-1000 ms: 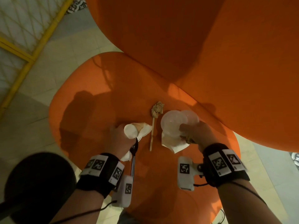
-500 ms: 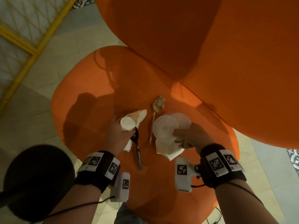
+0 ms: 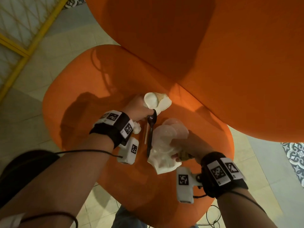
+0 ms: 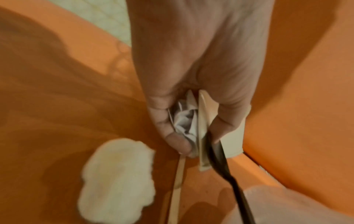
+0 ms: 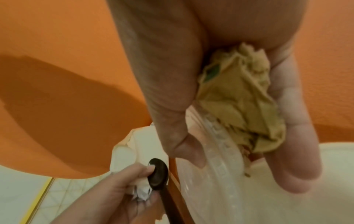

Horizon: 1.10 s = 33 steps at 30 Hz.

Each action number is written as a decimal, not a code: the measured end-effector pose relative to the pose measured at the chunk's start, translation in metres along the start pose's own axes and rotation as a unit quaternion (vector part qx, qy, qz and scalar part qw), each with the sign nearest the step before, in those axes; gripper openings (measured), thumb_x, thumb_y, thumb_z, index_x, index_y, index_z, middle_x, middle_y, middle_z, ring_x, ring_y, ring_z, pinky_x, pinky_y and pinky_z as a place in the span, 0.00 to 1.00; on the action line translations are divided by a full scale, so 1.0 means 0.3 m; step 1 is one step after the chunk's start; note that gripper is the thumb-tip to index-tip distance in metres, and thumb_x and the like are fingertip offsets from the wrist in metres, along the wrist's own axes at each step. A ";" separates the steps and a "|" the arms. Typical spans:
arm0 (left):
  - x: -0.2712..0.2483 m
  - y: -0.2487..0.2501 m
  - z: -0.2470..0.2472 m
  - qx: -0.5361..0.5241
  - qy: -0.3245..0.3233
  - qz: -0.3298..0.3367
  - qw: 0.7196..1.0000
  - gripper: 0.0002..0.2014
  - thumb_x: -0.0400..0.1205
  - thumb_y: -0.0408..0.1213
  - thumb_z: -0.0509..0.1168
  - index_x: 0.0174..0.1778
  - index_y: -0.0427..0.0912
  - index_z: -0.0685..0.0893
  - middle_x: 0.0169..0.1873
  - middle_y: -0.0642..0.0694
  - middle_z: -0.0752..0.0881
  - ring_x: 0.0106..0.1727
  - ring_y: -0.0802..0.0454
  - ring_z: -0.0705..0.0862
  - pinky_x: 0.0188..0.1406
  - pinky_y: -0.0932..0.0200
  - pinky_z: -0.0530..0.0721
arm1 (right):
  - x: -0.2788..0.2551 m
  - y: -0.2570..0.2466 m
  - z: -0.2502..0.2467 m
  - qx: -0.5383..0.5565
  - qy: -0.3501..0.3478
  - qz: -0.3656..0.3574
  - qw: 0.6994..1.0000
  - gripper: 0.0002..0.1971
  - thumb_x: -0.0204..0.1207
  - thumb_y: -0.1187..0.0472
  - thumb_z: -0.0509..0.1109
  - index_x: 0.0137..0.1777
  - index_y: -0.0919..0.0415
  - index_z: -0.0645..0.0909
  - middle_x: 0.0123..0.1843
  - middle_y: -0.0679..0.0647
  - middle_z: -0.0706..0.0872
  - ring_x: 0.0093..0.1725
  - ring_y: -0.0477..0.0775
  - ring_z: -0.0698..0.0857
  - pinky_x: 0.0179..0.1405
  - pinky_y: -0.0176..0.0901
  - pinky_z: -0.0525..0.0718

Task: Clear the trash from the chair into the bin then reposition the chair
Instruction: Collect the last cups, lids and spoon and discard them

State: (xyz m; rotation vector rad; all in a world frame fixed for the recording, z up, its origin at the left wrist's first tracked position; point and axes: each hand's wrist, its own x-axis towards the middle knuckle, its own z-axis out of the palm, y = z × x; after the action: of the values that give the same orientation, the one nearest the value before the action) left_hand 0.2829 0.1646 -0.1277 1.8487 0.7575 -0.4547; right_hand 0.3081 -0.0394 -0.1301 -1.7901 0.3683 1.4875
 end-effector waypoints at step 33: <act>-0.221 -0.238 0.131 0.057 0.187 -0.122 0.973 0.27 0.73 0.34 0.71 0.70 0.40 0.74 0.69 0.36 0.66 0.66 0.34 0.73 0.67 0.45 0.72 | -0.090 0.102 -0.129 0.079 0.022 -0.039 0.996 0.28 0.72 0.67 0.74 0.70 0.61 0.69 0.46 0.67 0.87 0.25 0.54 0.87 0.20 0.42 0.85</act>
State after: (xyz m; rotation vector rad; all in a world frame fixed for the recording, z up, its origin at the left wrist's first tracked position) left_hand 0.1871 0.1280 -0.1505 1.9828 1.2469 -0.3113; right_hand 0.3080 -0.0937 -0.1154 -1.6933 0.4223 1.3300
